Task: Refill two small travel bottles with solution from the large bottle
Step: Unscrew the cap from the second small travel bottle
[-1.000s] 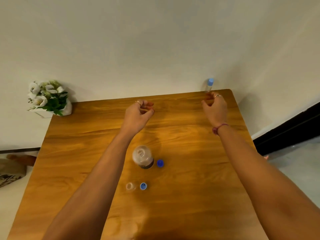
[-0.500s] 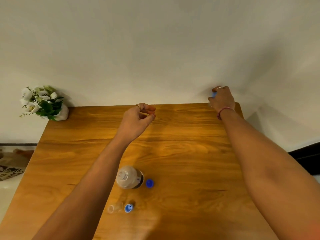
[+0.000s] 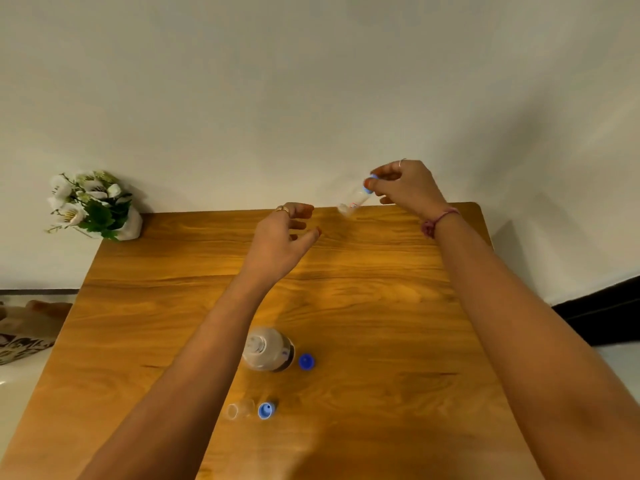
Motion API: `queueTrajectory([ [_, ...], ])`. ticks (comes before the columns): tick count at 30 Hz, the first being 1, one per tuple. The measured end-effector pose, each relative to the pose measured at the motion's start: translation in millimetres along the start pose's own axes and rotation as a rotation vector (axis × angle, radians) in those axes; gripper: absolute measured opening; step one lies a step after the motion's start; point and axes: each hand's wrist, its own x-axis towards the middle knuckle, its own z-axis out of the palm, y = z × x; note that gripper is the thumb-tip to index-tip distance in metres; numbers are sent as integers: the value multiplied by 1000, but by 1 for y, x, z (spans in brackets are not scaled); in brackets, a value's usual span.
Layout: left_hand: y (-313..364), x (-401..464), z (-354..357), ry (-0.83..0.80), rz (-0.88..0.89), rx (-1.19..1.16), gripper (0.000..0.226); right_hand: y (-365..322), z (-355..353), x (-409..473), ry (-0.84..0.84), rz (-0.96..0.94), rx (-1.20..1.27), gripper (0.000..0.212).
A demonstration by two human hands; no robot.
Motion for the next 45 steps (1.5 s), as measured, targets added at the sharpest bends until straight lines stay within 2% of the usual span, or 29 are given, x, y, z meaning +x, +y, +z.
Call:
queueTrajectory([
  [2, 2, -5, -10, 30, 43, 48, 57, -35, 5, -22, -71, -23, 201, 25],
  [4, 6, -11, -23, 59, 92, 75, 65, -65, 8, -42, -134, -58, 262, 24],
  [9, 17, -42, -70, 174, 190, 120, 60, -122, 22, -86, -152, -159, 124, 31],
  [15, 14, -84, -124, 184, 112, 33, 52, -169, 53, -127, -116, -332, -82, 28],
  [18, 7, -103, -146, 135, 89, -69, 45, -187, 66, -145, -194, -459, -87, 19],
  [21, -1, -118, -162, 123, 68, -148, 42, -207, 69, -158, -320, -513, -123, 25],
  [24, -9, -128, -175, 164, 35, -222, 47, -230, 66, -169, -486, -476, -210, 58],
  [25, -12, -131, -179, 174, 21, -245, 48, -238, 67, -174, -492, -439, -239, 72],
  [27, -15, -135, -185, 181, 14, -270, 50, -252, 75, -183, -392, -374, -323, 86],
  [28, -16, -138, -188, 183, 18, -274, 51, -257, 81, -186, -326, -358, -374, 83],
  [30, -17, -141, -191, 190, 23, -285, 51, -263, 91, -189, -236, -392, -460, 58],
  [32, -20, -146, -194, 198, 21, -296, 51, -267, 94, -193, -273, -454, -472, 35],
  [33, -21, -147, -195, 201, 19, -304, 52, -269, 92, -196, -336, -457, -475, 38],
  [34, -22, -149, -196, 203, 18, -315, 52, -271, 89, -197, -400, -434, -469, 50],
  [36, -24, -153, -199, 205, 29, -329, 51, -274, 90, -201, -433, -357, -444, 68],
  [38, -25, -156, -200, 205, 37, -336, 53, -274, 99, -201, -373, -314, -442, 62],
  [41, -26, -160, -200, 194, 44, -343, 56, -275, 104, -201, -383, -391, -427, 32],
  [43, -29, -163, -202, 192, 41, -349, 54, -278, 100, -204, -468, -381, -406, 48],
  [45, -30, -166, -203, 192, 47, -352, 52, -281, 99, -207, -470, -327, -384, 64],
])
